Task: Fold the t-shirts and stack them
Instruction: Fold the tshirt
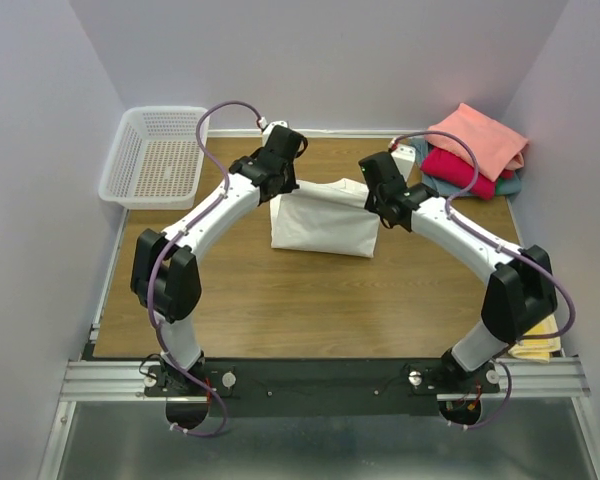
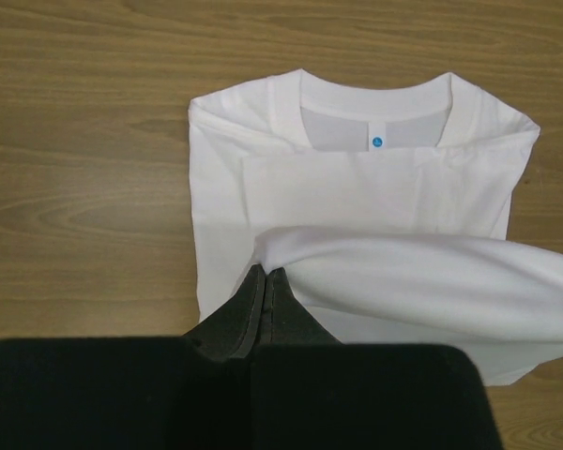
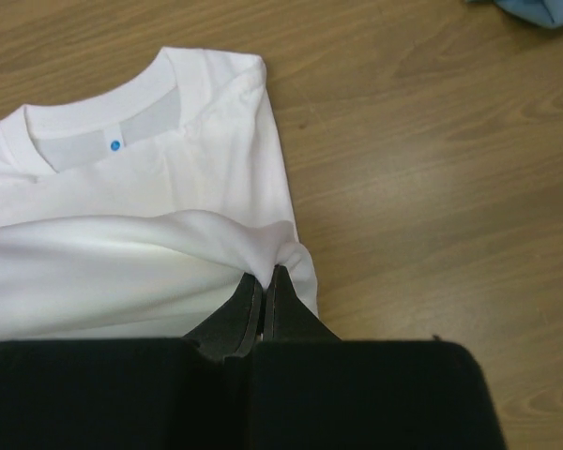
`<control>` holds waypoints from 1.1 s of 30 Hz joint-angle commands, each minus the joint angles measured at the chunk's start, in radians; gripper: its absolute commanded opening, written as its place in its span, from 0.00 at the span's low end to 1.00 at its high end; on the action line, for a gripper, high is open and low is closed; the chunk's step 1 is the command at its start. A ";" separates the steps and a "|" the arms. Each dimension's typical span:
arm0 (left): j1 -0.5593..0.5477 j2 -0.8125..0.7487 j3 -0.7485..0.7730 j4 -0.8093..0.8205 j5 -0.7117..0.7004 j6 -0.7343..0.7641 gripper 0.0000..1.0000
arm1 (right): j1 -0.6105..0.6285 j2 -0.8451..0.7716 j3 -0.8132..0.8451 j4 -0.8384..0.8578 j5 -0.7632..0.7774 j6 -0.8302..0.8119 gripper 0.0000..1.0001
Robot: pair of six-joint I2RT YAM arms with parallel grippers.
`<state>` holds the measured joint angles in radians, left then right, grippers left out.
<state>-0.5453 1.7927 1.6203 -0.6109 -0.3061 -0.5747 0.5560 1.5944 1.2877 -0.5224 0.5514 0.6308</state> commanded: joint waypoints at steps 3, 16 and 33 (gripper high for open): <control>0.091 0.069 0.104 -0.038 -0.105 0.062 0.00 | -0.085 0.172 0.157 0.064 -0.027 -0.134 0.01; 0.151 0.353 0.285 -0.069 -0.024 0.107 0.07 | -0.142 0.444 0.370 0.064 -0.165 -0.192 0.13; 0.232 0.439 0.486 -0.049 -0.093 0.136 0.42 | -0.260 0.667 0.799 -0.019 -0.176 -0.250 0.59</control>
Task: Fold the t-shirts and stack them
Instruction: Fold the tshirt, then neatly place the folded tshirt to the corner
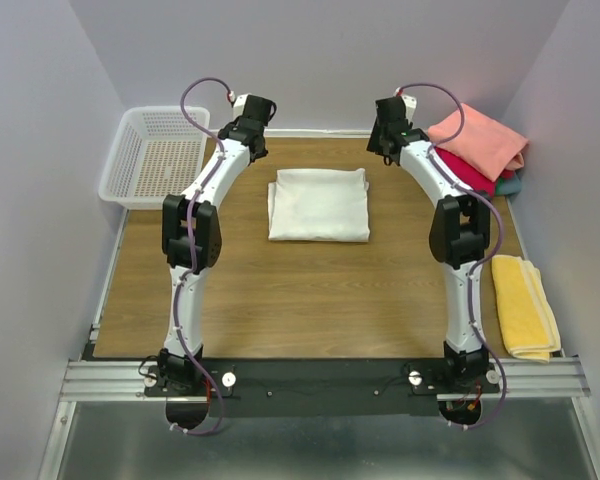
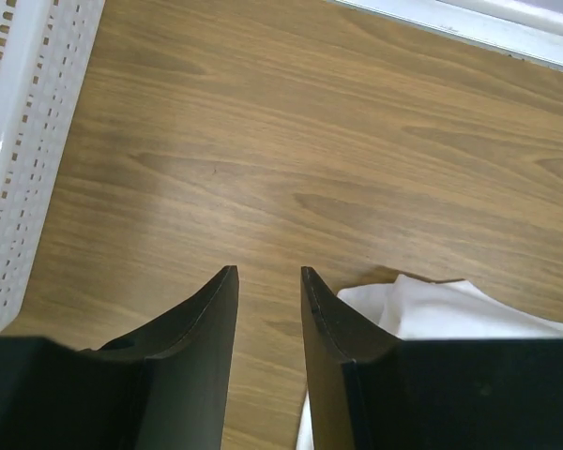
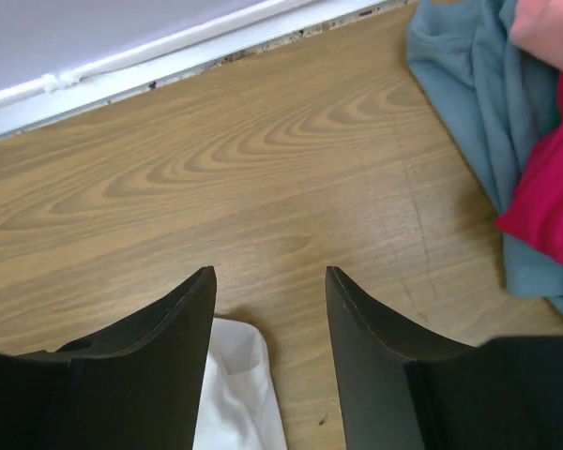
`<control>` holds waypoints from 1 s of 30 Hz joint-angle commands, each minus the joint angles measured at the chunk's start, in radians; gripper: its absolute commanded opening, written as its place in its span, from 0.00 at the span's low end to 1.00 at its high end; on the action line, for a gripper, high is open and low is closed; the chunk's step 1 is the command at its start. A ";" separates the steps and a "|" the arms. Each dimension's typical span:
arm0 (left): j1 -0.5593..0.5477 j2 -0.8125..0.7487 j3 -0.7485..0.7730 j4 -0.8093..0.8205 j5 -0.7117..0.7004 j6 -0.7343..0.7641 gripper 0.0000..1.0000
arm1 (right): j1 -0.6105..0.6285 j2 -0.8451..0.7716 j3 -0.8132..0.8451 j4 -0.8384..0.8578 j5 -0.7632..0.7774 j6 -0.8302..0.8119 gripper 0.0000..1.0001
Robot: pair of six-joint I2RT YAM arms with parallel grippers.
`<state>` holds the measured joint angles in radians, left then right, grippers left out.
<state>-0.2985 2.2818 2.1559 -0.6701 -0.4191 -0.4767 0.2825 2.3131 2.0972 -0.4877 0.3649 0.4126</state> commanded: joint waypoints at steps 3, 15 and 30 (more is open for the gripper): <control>-0.014 -0.093 -0.145 0.018 0.101 0.039 0.41 | 0.014 -0.132 -0.138 -0.057 -0.036 -0.029 0.59; -0.031 -0.203 -0.372 0.138 0.372 0.107 0.38 | 0.012 -0.340 -0.465 -0.054 -0.319 0.018 0.86; 0.015 -0.323 -0.596 0.253 0.493 0.027 0.38 | 0.012 -0.345 -0.672 0.162 -0.526 0.005 0.96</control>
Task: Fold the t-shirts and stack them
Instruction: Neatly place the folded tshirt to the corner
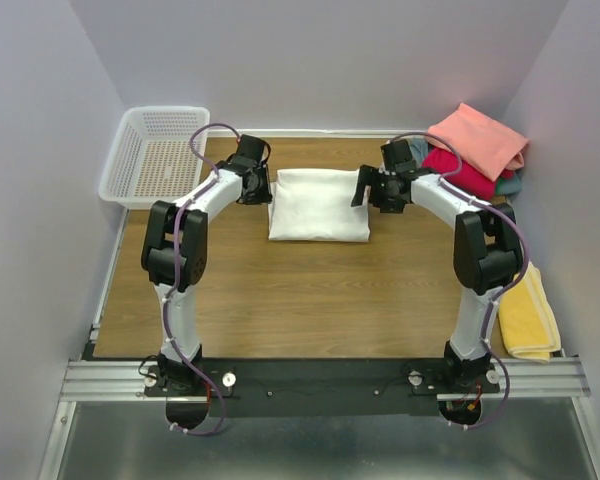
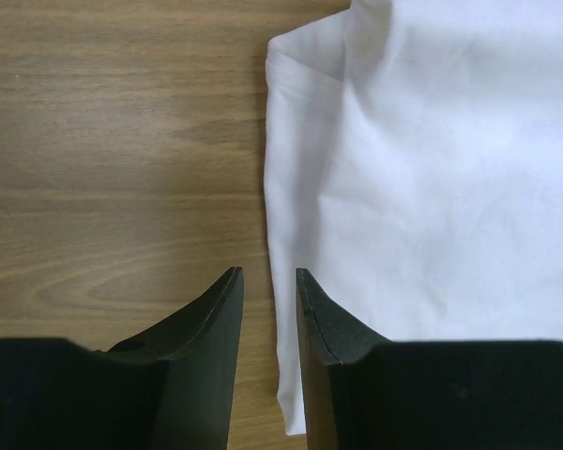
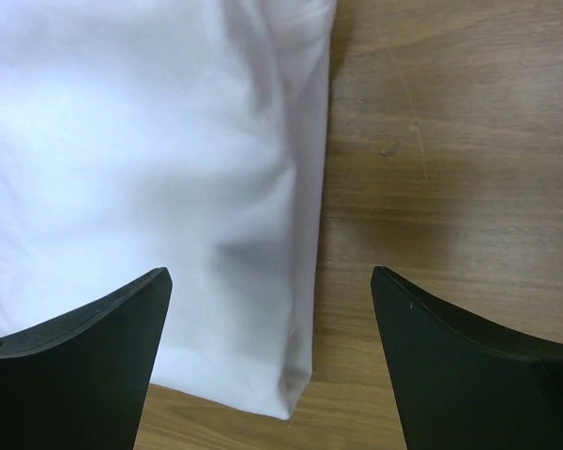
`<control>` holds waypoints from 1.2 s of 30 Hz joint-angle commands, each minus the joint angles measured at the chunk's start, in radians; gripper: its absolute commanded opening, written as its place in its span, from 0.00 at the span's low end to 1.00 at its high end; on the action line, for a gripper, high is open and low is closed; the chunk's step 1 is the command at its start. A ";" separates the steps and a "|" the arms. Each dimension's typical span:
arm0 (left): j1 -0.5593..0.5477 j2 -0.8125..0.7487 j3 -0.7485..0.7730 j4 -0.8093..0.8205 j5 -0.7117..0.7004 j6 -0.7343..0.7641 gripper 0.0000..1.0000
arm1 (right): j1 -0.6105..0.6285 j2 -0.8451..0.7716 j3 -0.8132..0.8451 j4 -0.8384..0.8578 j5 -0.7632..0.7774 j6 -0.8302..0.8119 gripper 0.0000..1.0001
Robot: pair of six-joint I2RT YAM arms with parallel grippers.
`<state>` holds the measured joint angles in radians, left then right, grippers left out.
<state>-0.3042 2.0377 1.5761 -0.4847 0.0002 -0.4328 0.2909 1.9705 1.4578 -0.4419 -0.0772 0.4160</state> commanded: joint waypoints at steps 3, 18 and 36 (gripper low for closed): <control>0.030 -0.091 -0.022 0.063 0.069 -0.011 0.38 | 0.004 0.008 -0.046 0.144 -0.105 0.007 0.95; 0.108 -0.180 -0.033 0.037 0.106 0.028 0.38 | -0.033 0.077 -0.192 0.337 -0.228 0.015 0.90; 0.166 -0.238 -0.041 0.018 0.100 0.051 0.38 | -0.050 0.321 -0.132 0.371 -0.615 0.063 0.70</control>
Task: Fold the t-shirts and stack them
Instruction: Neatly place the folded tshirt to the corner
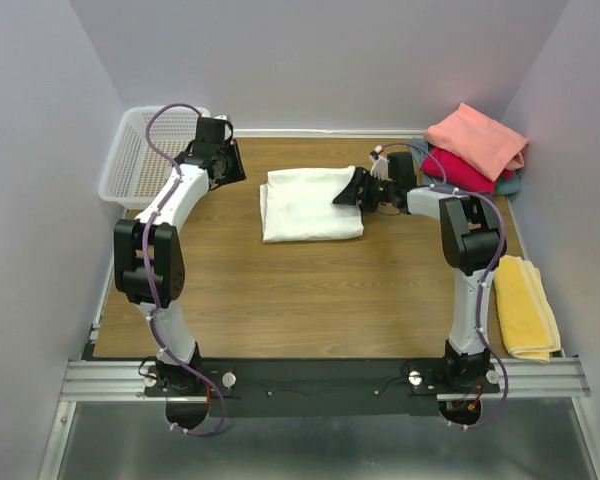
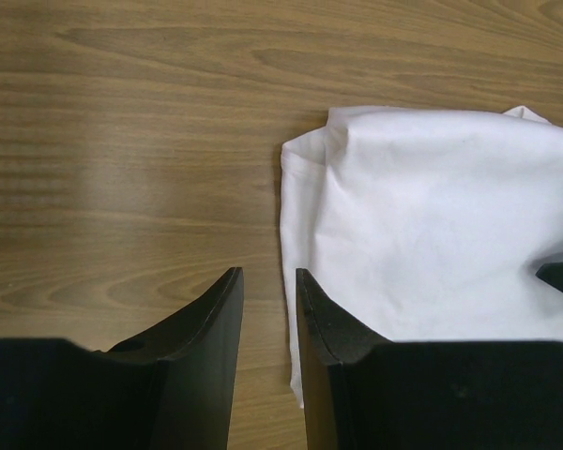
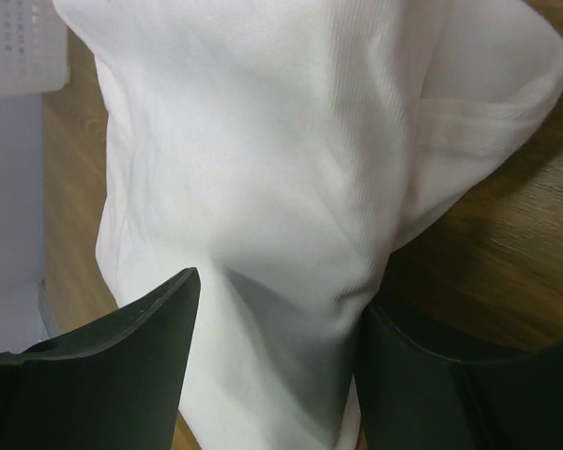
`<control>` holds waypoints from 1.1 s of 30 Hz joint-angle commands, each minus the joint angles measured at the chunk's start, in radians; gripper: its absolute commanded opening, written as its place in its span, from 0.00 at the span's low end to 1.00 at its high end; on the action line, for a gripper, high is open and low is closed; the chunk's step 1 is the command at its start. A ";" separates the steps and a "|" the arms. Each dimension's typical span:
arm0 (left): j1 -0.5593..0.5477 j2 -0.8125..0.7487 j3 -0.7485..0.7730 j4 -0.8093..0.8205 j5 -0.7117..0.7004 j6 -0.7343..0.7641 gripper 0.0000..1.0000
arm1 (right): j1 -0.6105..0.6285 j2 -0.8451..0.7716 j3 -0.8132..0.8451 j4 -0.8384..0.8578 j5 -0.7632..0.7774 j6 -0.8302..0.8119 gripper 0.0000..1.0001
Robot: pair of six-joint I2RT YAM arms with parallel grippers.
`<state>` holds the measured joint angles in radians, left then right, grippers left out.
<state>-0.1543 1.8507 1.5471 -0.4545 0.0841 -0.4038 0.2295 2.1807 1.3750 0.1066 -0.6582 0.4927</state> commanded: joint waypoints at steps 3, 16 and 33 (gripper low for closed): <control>0.022 -0.053 -0.010 -0.012 0.014 0.025 0.38 | 0.011 0.119 -0.040 -0.196 -0.038 -0.029 0.62; 0.039 -0.062 -0.015 -0.021 0.009 0.034 0.38 | 0.010 0.113 0.082 -0.294 0.023 -0.074 0.01; 0.041 -0.065 -0.012 -0.019 0.014 0.036 0.37 | -0.059 0.008 0.397 -0.619 0.460 -0.247 0.01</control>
<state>-0.1234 1.8244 1.5455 -0.4591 0.0837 -0.3840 0.2111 2.2375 1.6752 -0.3832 -0.3996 0.3325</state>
